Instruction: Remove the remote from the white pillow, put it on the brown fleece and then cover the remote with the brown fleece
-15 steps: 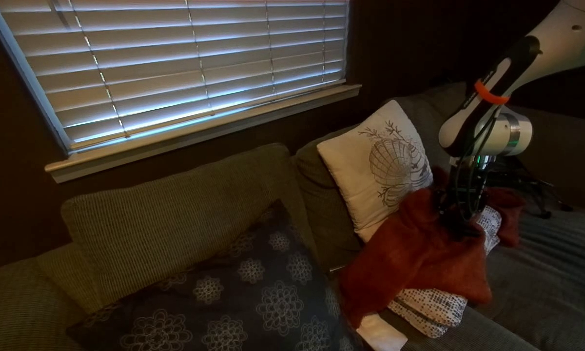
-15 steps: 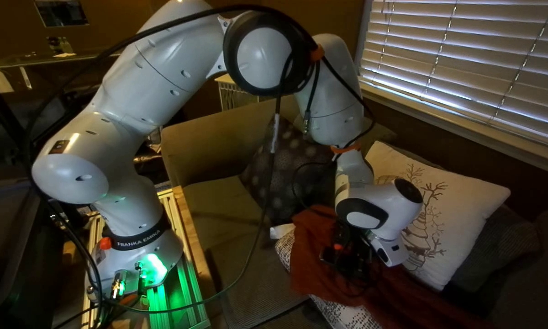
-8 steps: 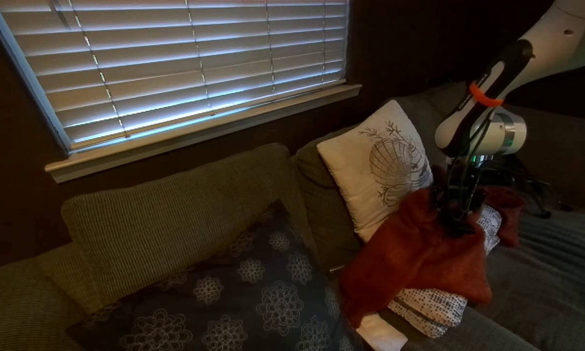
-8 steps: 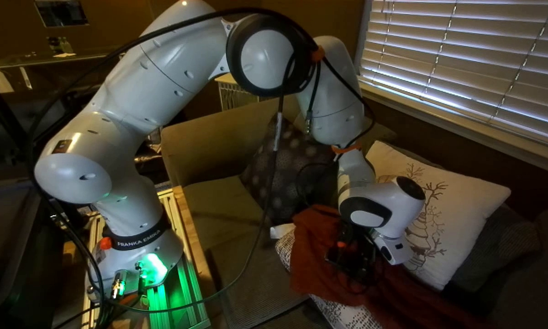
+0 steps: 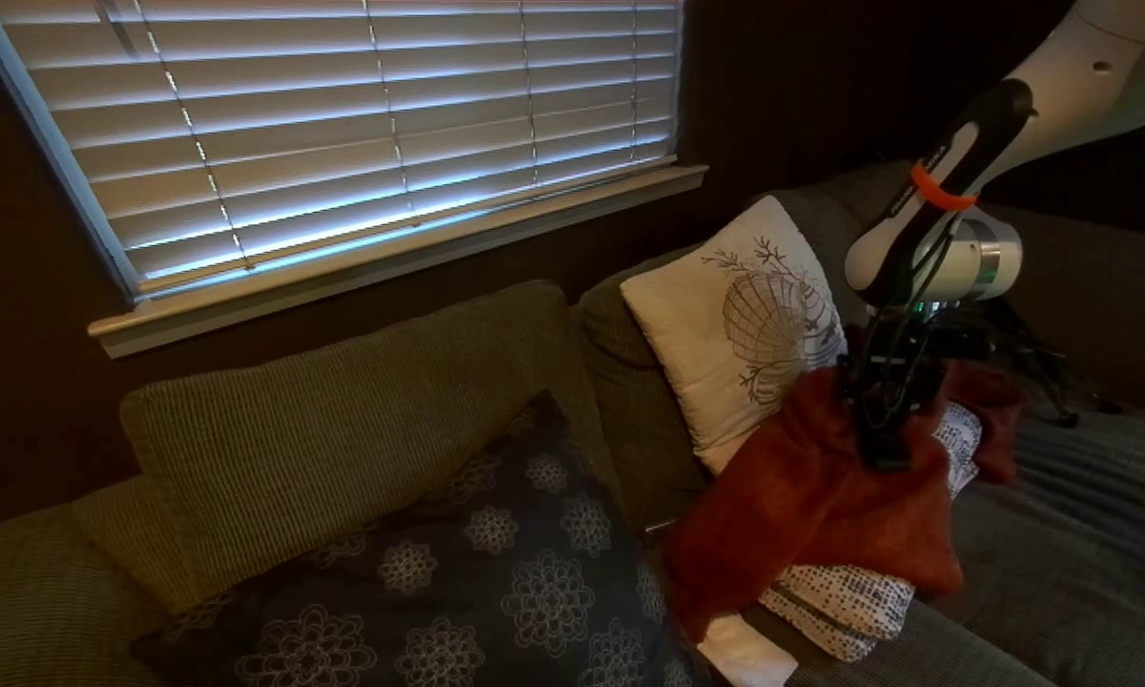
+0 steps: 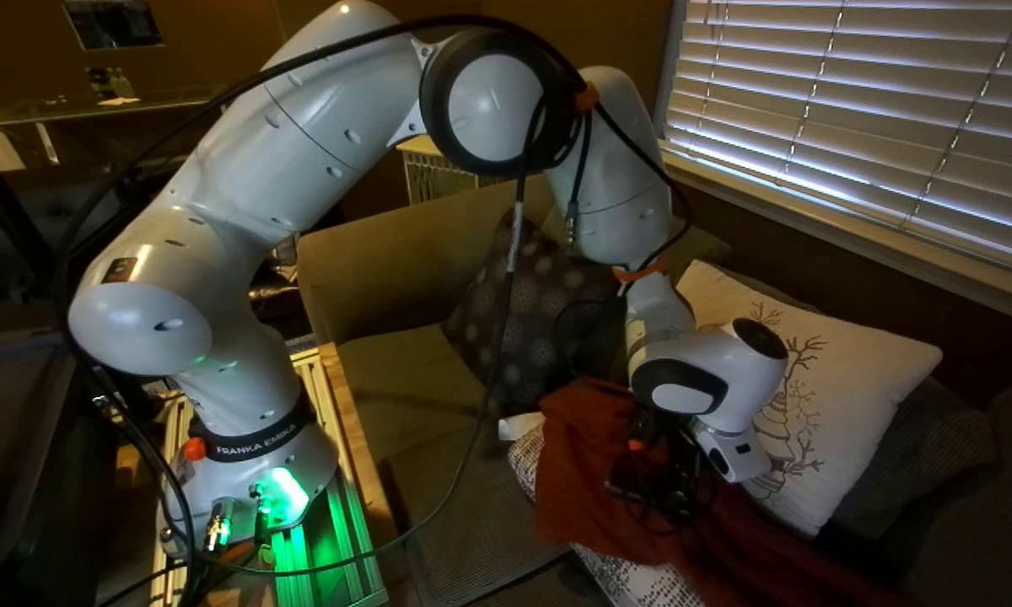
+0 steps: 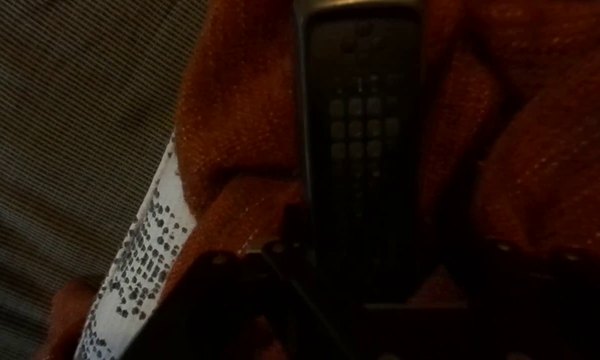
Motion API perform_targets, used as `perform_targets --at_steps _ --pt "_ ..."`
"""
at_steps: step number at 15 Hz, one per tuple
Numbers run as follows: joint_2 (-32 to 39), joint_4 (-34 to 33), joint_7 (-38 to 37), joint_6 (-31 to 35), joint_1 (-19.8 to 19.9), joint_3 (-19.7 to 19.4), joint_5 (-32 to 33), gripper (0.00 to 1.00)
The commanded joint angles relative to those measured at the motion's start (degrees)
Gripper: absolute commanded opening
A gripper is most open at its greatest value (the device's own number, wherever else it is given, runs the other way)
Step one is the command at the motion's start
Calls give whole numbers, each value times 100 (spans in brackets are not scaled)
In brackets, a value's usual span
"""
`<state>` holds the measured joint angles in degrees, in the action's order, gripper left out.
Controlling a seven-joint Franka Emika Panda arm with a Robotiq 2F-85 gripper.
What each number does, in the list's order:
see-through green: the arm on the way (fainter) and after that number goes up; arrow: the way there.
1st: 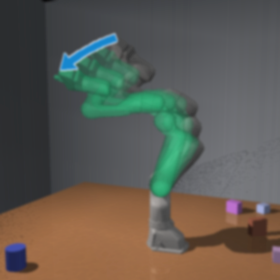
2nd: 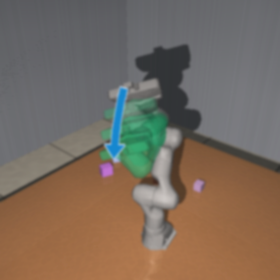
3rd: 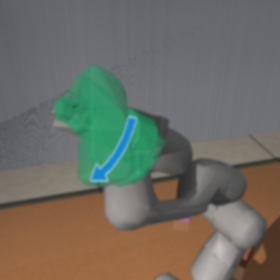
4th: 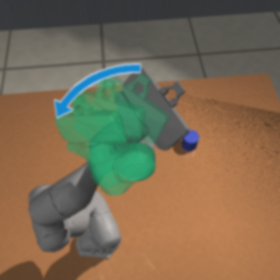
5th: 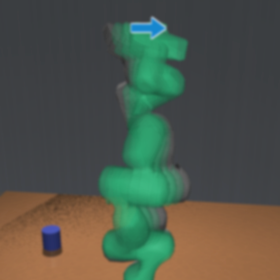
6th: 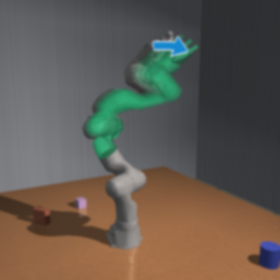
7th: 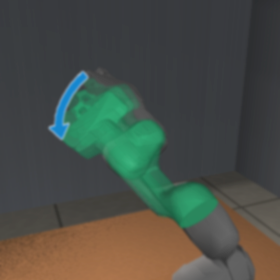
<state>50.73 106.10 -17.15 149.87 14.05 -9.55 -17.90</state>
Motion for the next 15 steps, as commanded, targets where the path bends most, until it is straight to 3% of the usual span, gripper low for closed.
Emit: perform_targets --at_steps 1,7,15 --pt "45 -59 -164 274 -137 -85 33 98" --pt "-205 201 12 789 -164 44 -3 100" --pt "-474 355 238 828 28 427 -129 100"
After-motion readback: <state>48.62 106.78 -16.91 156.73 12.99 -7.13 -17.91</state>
